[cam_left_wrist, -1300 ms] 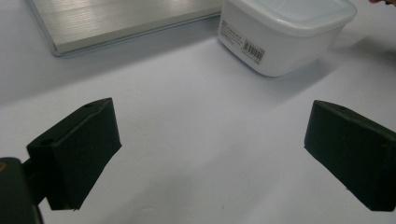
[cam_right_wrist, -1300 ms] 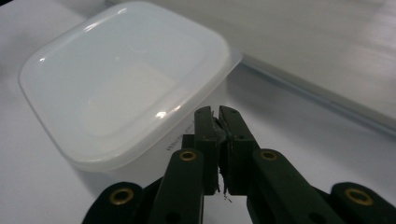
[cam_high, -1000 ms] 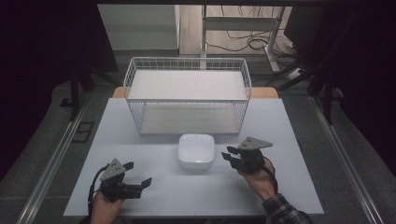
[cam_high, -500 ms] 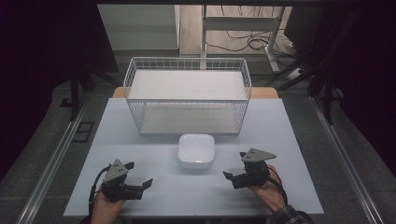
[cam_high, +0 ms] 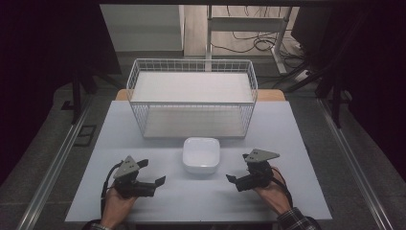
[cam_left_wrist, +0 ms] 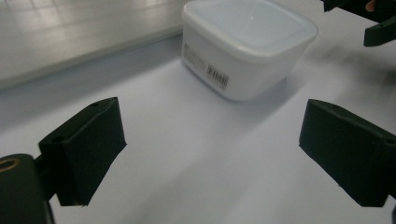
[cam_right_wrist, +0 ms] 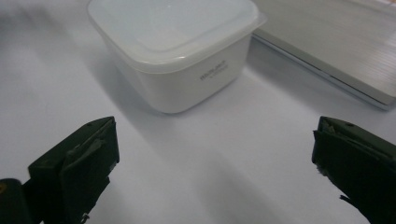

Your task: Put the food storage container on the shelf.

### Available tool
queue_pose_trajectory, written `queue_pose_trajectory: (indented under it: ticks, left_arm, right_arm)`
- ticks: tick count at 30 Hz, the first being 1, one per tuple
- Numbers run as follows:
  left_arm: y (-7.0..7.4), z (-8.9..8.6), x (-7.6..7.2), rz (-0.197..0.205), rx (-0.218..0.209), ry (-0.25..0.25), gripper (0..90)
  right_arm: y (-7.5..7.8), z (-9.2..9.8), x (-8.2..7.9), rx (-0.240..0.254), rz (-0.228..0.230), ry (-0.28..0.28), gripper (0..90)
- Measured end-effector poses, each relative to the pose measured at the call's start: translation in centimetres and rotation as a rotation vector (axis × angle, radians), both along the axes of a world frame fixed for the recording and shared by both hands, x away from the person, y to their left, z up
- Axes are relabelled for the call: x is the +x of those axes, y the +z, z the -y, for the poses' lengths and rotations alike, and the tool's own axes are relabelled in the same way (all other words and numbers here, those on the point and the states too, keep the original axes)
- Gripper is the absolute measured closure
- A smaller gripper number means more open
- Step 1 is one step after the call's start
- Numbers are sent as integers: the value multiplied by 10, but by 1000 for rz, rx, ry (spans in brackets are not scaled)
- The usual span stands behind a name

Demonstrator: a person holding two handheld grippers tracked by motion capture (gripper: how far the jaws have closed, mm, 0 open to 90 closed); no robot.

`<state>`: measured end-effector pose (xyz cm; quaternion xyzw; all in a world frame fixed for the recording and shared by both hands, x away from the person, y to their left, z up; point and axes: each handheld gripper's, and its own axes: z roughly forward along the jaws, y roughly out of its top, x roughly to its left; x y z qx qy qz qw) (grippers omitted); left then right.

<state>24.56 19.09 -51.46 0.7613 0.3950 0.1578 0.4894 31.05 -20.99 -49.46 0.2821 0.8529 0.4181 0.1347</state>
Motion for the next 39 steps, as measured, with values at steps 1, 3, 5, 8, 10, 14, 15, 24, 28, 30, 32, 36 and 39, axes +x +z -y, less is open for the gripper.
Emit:
queue_pose_trajectory:
  ticks: [1, 3, 5, 8, 10, 14, 15, 24, 28, 30, 32, 36, 39]
  left_arm:
    - [1, 4, 4, 0, 16, -11, 73]
    - [3, 17, 14, -5, 61, -42, 79]
    - [5, 22, 17, -10, 59, -56, 76]
    - [14, 34, 32, -25, 34, -105, 57]
    - [16, 38, 40, -30, 35, -123, 53]
    - [15, 48, 55, -55, 24, -158, 36]
    - [15, 48, 55, -55, 24, -158, 35]
    - [20, 75, 81, -57, 69, -183, 74]
    - [17, 83, 94, -68, 60, -182, 80]
    - [10, 86, 99, -78, 92, -179, 76]
    - [9, 85, 99, -91, 66, -173, 69]
    - [4, 79, 103, -162, 6, -179, 72]
    - [-1, 76, 106, -196, -44, -192, 65]
  right_arm:
    - [0, 0, 0, 0, 0, 0, 0]
    - [1, -7, 5, 14, -16, 11, 0]
    - [1, -10, 7, 23, -24, 14, 0]
    - [2, -17, 12, 42, -57, 29, 4]
    - [2, -20, 15, 65, -69, 25, 8]
    - [3, -23, 23, 67, -73, 6, 9]
    - [3, -23, 23, 67, -73, 6, 9]
    - [10, -41, 44, 82, -131, -12, 0]
    - [9, -47, 52, 83, -154, -11, 0]
    - [4, -53, 61, 75, -172, -20, 1]
    - [-1, -56, 66, 73, -197, -16, 2]
    - [-4, -56, 69, 107, -246, -1, 48]
    - [-5, -55, 70, 135, -288, 19, 125]
